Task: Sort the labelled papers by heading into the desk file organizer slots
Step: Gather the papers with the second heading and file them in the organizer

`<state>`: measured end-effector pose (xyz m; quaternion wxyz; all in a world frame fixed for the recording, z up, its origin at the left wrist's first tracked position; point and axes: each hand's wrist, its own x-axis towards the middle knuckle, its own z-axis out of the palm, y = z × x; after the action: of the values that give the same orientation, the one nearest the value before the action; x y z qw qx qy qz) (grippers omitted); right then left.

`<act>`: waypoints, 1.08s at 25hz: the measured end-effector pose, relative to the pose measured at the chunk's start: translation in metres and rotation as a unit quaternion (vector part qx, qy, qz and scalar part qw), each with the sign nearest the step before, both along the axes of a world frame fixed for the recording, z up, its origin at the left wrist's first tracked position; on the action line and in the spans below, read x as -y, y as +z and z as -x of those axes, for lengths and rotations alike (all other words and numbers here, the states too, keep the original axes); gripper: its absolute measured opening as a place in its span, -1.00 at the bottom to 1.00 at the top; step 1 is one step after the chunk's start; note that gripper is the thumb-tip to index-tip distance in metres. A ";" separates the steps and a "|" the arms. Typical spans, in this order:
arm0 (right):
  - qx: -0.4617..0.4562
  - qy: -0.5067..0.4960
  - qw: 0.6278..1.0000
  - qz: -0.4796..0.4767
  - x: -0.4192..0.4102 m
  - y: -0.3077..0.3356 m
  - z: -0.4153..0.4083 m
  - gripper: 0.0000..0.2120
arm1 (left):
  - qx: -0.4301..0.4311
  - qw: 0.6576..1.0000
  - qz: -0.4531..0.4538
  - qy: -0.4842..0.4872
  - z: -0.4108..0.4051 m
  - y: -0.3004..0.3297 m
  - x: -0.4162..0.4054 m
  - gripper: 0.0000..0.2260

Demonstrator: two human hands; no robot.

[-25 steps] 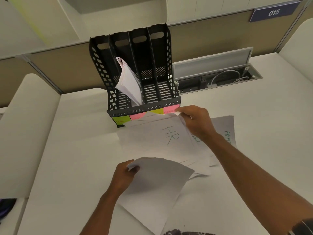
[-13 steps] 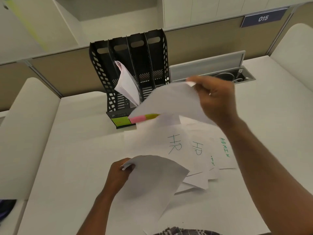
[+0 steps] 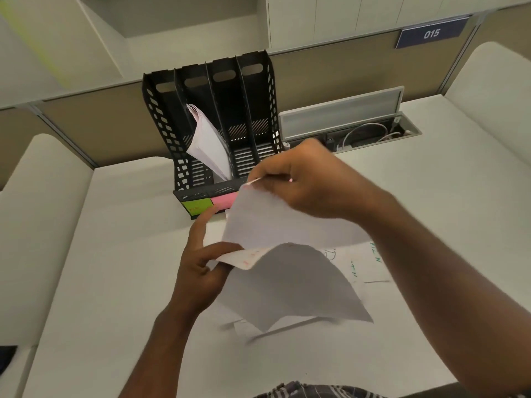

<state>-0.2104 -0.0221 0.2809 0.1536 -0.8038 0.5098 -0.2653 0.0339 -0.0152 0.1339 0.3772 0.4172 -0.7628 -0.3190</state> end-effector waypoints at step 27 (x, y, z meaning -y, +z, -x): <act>0.041 -0.522 0.792 -0.314 -0.028 -0.264 0.046 -0.39 | -0.266 0.853 -0.372 0.252 -0.069 -0.119 -0.003 -0.64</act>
<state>-0.2568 0.0054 0.0165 0.2563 -0.3119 0.9002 -0.1632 0.1024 -0.0124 0.0146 0.4500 0.6036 -0.3267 -0.5713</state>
